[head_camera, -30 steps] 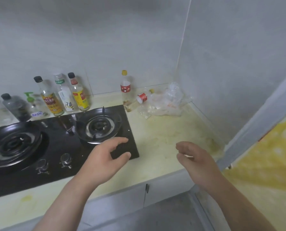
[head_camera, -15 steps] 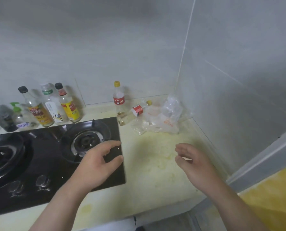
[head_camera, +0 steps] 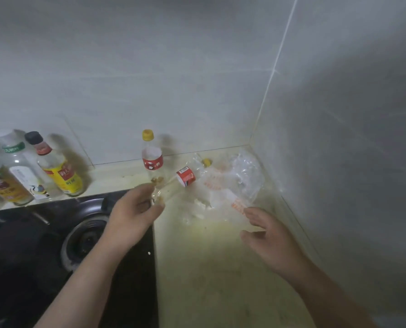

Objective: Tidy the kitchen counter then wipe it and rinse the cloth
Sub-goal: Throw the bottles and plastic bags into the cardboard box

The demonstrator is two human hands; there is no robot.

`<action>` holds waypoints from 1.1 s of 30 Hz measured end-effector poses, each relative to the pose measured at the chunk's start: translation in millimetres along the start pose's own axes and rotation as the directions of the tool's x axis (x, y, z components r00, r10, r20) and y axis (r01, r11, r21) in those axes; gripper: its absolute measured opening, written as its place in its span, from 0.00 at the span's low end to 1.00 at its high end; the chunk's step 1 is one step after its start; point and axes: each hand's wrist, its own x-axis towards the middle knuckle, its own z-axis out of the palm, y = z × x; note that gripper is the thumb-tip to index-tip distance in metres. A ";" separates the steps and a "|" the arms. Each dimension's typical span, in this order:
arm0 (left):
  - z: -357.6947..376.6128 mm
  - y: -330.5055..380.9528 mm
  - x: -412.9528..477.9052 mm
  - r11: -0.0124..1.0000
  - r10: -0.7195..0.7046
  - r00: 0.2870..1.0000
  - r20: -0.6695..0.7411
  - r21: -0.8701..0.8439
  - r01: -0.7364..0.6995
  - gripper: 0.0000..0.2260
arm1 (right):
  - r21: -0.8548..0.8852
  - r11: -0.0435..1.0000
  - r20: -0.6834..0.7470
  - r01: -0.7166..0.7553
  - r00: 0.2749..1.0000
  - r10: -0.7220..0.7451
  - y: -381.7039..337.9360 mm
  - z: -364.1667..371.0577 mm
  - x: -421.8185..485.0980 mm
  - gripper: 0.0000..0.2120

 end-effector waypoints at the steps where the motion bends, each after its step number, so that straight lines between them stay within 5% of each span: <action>1: 3.8 1.7 15.7 1.000 -0.007 0.999 -0.048 -0.004 0.007 0.21 | -0.019 1.000 0.005 0.017 1.000 -0.017 1.9 -0.8 9.5 0.24; 9: 20.5 -12.4 113.6 0.994 -0.087 0.946 -0.313 0.033 0.103 0.45 | -0.350 0.920 0.023 0.177 0.983 -0.181 30.9 -8.5 102.5 0.30; 14: 26.4 -32.4 141.3 0.988 -0.088 0.955 -0.282 0.098 0.120 0.49 | -0.549 0.814 0.303 0.191 0.953 -0.020 43.3 5.2 138.1 0.45; 20: 30.9 -40.1 166.1 0.992 -0.072 0.965 -0.252 0.080 0.095 0.50 | -0.623 0.751 0.455 0.221 0.883 0.117 60.4 28.6 160.2 0.50; 31: 34.0 -46.6 191.9 0.990 -0.075 0.954 -0.292 0.091 0.106 0.32 | -0.463 0.866 0.248 0.190 0.965 -0.079 68.8 53.6 173.8 0.16; 33: 32.5 -48.0 194.9 0.989 -0.088 0.954 -0.287 0.091 0.119 0.31 | -0.418 0.895 0.196 0.156 0.978 -0.079 58.9 49.7 170.4 0.03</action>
